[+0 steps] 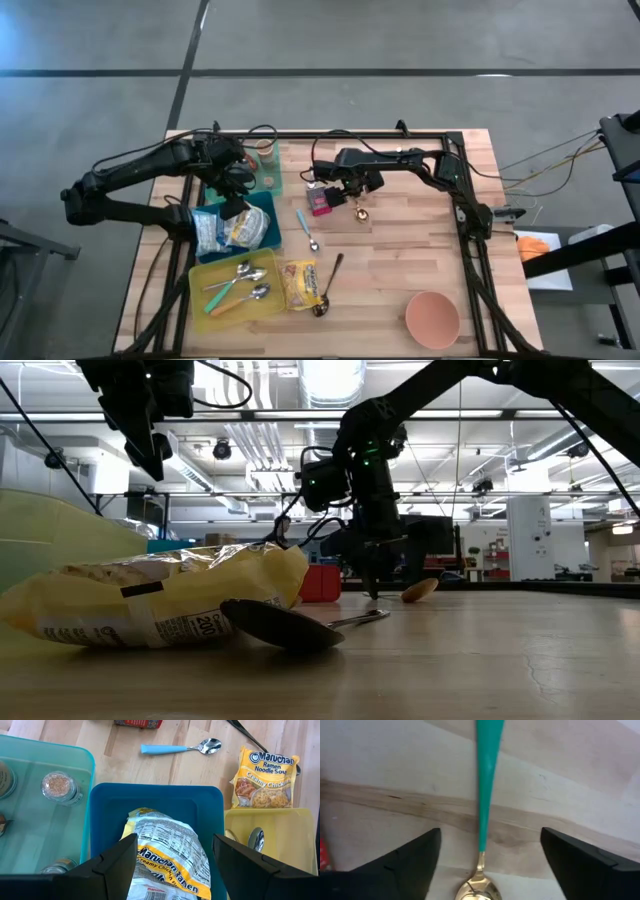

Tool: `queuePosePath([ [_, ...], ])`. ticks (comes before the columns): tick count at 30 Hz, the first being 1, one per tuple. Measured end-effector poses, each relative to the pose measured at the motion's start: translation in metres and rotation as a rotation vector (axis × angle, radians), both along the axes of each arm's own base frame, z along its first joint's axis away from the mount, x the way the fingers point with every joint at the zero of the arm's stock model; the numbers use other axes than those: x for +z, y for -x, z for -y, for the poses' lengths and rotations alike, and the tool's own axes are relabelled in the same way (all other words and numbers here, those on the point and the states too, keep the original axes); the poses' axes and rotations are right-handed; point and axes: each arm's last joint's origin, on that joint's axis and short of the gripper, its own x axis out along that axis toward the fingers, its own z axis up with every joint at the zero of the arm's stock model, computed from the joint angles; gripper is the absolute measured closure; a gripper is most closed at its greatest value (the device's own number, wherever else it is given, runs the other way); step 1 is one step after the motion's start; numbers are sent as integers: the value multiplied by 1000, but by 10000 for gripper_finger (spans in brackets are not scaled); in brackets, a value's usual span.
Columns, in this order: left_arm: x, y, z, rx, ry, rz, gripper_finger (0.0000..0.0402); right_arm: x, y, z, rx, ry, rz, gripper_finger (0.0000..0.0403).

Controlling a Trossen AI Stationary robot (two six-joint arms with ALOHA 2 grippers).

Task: Pick & Place Food Item
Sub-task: Put the green spoon into the yellow bin

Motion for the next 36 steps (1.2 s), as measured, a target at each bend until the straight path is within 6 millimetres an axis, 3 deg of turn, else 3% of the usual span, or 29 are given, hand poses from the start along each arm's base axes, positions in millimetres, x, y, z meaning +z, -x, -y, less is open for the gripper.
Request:
queuePosePath([
  [8,-1,2,1,0,11,-23,137,-9,-2,-2,109,-44,60,163],
  [21,-1,3,1,48,37,-38,137,-20,2,-3,170,-110,81,233],
  [36,-1,3,1,180,100,-58,137,-24,6,-5,291,-161,74,341],
])
